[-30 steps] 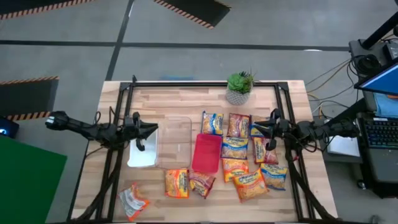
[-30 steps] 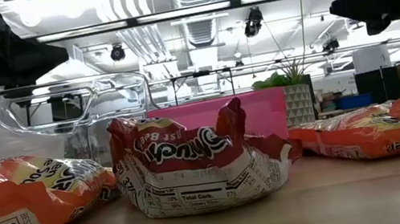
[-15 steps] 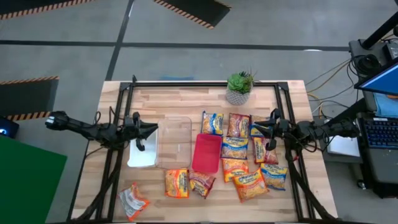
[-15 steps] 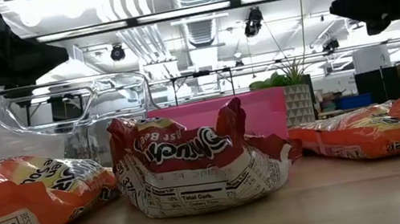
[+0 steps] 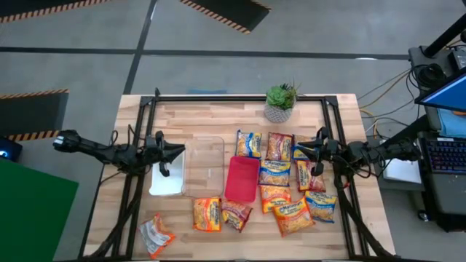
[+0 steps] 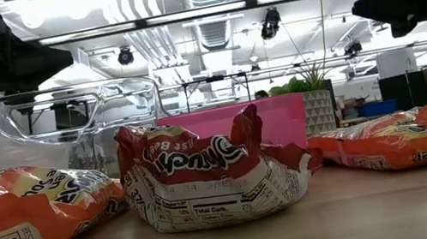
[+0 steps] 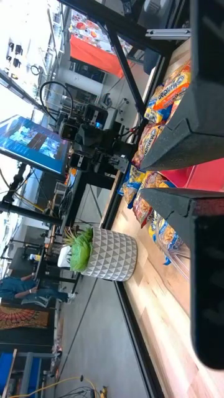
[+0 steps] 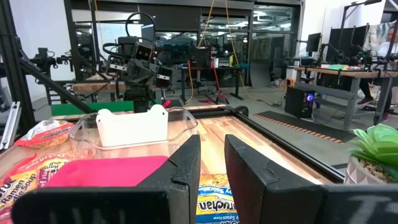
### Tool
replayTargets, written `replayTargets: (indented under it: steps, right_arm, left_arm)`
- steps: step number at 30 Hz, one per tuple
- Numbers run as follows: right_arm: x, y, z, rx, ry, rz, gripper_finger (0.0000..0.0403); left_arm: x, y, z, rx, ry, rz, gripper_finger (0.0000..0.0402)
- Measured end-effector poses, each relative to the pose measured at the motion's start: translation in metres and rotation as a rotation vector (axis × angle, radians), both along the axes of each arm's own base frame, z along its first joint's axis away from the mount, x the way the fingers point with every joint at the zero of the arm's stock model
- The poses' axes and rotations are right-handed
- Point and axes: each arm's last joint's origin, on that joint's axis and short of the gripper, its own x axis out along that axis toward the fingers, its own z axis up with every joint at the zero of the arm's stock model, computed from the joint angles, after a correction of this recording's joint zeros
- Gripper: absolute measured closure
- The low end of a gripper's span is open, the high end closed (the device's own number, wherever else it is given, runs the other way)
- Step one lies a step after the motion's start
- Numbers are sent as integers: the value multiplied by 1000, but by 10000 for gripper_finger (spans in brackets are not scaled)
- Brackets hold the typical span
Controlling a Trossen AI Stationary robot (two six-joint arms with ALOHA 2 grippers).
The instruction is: Sort Maruchan noodles
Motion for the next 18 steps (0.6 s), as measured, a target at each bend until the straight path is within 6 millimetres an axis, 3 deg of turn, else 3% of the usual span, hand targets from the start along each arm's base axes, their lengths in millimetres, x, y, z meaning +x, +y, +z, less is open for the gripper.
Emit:
replayTargets:
  steps: [11,18]
  right_arm:
    - [0,0,0,0,5,0,339]
    - [0,0,-3,226,-21,17,339]
  left_arm:
    - [0,0,0,0,0,0,364]
    - [0,0,0,0,0,-1,364]
